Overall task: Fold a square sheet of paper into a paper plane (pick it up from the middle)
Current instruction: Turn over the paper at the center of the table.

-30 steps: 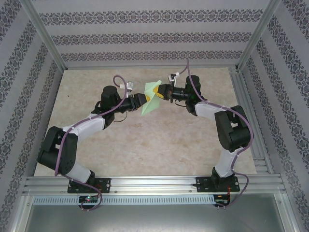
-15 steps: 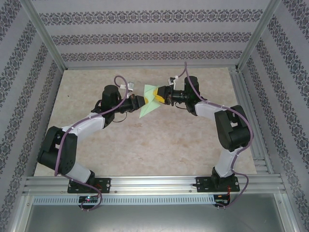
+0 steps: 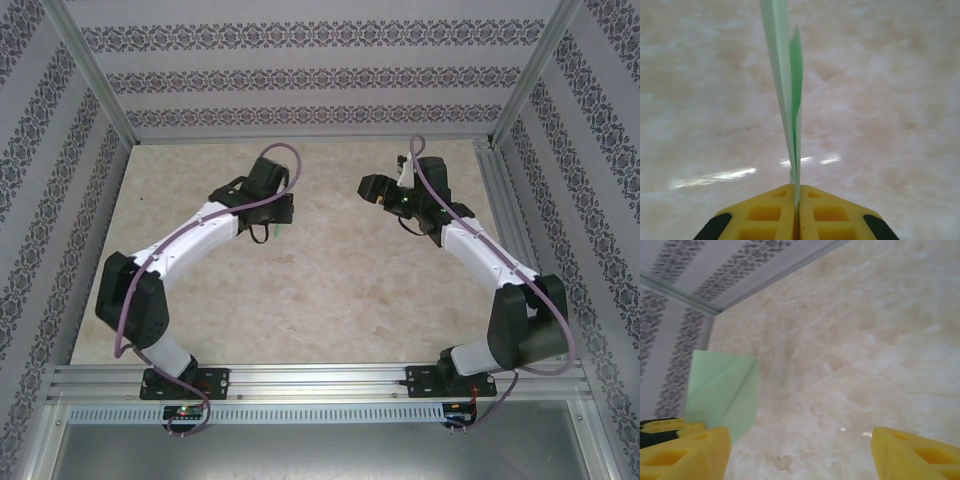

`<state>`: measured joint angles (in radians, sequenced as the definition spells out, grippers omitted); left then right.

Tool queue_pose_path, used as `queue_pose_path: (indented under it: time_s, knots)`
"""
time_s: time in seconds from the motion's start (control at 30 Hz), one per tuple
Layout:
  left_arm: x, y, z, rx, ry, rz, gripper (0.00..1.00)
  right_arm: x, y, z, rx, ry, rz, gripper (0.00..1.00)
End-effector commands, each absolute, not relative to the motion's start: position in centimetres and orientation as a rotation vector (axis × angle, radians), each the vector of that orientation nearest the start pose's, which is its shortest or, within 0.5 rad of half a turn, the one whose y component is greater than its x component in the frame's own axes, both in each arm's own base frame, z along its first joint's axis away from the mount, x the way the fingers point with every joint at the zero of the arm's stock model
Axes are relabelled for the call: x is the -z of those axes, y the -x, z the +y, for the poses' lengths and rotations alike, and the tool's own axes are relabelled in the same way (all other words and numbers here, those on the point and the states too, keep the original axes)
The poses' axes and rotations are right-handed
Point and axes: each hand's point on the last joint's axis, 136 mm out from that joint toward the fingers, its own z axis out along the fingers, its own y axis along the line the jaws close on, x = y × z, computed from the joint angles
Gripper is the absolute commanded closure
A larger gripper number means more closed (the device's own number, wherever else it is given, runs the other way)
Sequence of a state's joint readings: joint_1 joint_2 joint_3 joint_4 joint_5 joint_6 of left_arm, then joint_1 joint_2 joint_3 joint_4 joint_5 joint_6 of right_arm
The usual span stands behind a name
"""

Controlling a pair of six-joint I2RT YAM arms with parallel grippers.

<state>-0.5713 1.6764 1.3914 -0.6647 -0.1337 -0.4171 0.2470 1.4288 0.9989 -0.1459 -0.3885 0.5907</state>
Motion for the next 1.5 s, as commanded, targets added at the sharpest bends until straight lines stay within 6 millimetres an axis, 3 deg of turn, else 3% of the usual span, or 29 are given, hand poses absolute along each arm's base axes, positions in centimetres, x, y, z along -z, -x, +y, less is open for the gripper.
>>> queue_pose_path:
  time_s: [0.0,0.13,0.33,0.5,0.63,0.8,0.97,1.17,1.3,1.47]
  knots:
    - [-14.1,-37.3,-17.7,-0.336,-0.253,2.582,0.89,-17.8,-39.1,13.9,-0.663,-0.194,2.268,0.25]
    - [-12.6,-38.1,-19.5,-0.502,-0.296,2.559,0.89,-17.5,-38.7,12.6,-0.618,-0.252,2.239,0.25]
    - [-8.8,-38.9,-23.4,-0.53,-0.362,2.582,0.87,-16.5,-38.4,12.1,-0.631,-0.302,2.247,0.25]
    - [-5.9,-38.5,-26.8,-0.375,-0.374,2.656,0.79,-15.6,-38.2,11.6,-0.624,-0.342,2.261,0.25]
    - [-5.7,-38.0,-28.6,-0.209,-0.374,2.696,0.68,-15.2,-38.1,11.0,-0.626,-0.383,2.259,0.25]
    - [-7.8,-37.5,-29.4,0.069,-0.315,2.718,0.52,-14.8,-38.2,11.2,-0.639,-0.38,2.276,0.28]
    - [-10.7,-37.7,-27.1,0.359,-0.144,2.681,0.35,-14.3,-38.4,13.9,-0.633,-0.289,2.341,0.34]
    - [-12.4,-38.3,-21.1,0.548,0.143,2.582,0.18,-14.0,-37.3,22.3,-0.596,-0.021,2.415,0.42]
    - [-12.1,-37.9,-16.4,0.525,0.319,2.548,0.1,-13.1,-35.8,28.2,-0.564,0.176,2.468,0.5]
    - [-11.3,-37.3,-12.6,0.508,0.469,2.509,0.01,-10.9,-33.9,34.3,-0.573,0.371,2.536,0.59]
